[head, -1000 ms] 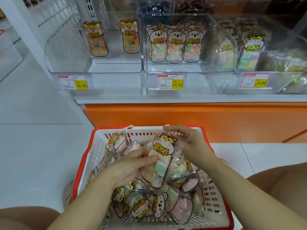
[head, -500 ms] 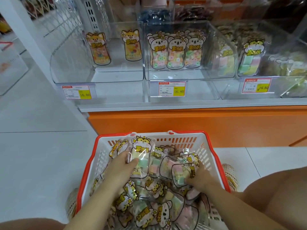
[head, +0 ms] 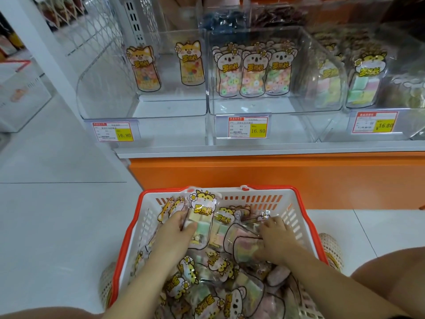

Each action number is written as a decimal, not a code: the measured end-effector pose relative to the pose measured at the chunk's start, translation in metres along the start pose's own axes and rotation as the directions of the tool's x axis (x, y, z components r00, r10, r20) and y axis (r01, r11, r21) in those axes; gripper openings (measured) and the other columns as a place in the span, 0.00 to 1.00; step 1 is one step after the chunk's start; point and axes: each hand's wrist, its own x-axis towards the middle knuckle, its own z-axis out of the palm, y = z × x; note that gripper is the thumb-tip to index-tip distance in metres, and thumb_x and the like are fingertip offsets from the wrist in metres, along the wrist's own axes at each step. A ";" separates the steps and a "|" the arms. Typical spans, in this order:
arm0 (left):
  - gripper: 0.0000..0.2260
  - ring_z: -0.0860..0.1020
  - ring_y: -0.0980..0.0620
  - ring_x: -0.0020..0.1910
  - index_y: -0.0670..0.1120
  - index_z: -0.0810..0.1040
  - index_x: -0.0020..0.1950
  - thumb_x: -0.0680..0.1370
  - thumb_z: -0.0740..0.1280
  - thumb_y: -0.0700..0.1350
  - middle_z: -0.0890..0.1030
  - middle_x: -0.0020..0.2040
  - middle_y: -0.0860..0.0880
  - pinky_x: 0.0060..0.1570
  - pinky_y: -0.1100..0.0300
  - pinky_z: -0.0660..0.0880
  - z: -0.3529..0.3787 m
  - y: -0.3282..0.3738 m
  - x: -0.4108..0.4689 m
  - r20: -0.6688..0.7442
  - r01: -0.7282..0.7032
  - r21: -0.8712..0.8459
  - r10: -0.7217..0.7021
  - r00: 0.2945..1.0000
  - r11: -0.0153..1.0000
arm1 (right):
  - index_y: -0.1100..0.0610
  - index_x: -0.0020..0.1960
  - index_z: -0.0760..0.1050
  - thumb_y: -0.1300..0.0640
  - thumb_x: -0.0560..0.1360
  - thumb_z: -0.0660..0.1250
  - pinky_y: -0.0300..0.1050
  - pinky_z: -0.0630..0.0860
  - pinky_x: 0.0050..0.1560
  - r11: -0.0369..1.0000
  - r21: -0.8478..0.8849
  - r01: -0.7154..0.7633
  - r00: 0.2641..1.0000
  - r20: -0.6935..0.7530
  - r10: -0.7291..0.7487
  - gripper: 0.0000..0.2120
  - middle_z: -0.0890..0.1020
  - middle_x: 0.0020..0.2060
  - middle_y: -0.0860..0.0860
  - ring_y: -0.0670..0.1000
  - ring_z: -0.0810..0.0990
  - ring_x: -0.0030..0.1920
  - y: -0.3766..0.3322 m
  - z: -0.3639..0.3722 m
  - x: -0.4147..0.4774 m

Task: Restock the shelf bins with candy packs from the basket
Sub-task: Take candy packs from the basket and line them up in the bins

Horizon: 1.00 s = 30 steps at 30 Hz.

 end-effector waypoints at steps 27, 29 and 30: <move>0.15 0.83 0.41 0.56 0.49 0.76 0.69 0.81 0.67 0.44 0.83 0.61 0.45 0.51 0.47 0.80 0.005 0.038 -0.019 0.447 0.298 -0.426 -0.087 0.890 0.855 | 0.51 0.62 0.75 0.46 0.78 0.64 0.55 0.67 0.64 0.785 -0.439 0.436 0.835 -0.128 -0.535 0.16 0.82 0.54 0.49 0.52 0.78 0.57 -0.043 -0.179 -0.139; 0.17 0.80 0.37 0.60 0.42 0.77 0.67 0.80 0.67 0.45 0.82 0.61 0.39 0.64 0.36 0.74 0.012 0.056 -0.030 0.574 0.405 -0.546 -0.024 0.819 0.734 | 0.52 0.60 0.76 0.48 0.77 0.66 0.56 0.69 0.63 0.751 -0.510 0.420 0.826 -0.130 -0.549 0.14 0.81 0.52 0.50 0.52 0.78 0.55 -0.044 -0.190 -0.149; 0.17 0.79 0.38 0.61 0.40 0.78 0.66 0.81 0.65 0.47 0.82 0.61 0.37 0.65 0.37 0.73 0.012 0.066 -0.036 0.593 0.424 -0.574 -0.002 0.806 0.701 | 0.53 0.60 0.76 0.48 0.77 0.68 0.57 0.69 0.63 0.749 -0.519 0.413 0.828 -0.128 -0.546 0.14 0.81 0.51 0.50 0.52 0.78 0.54 -0.043 -0.193 -0.152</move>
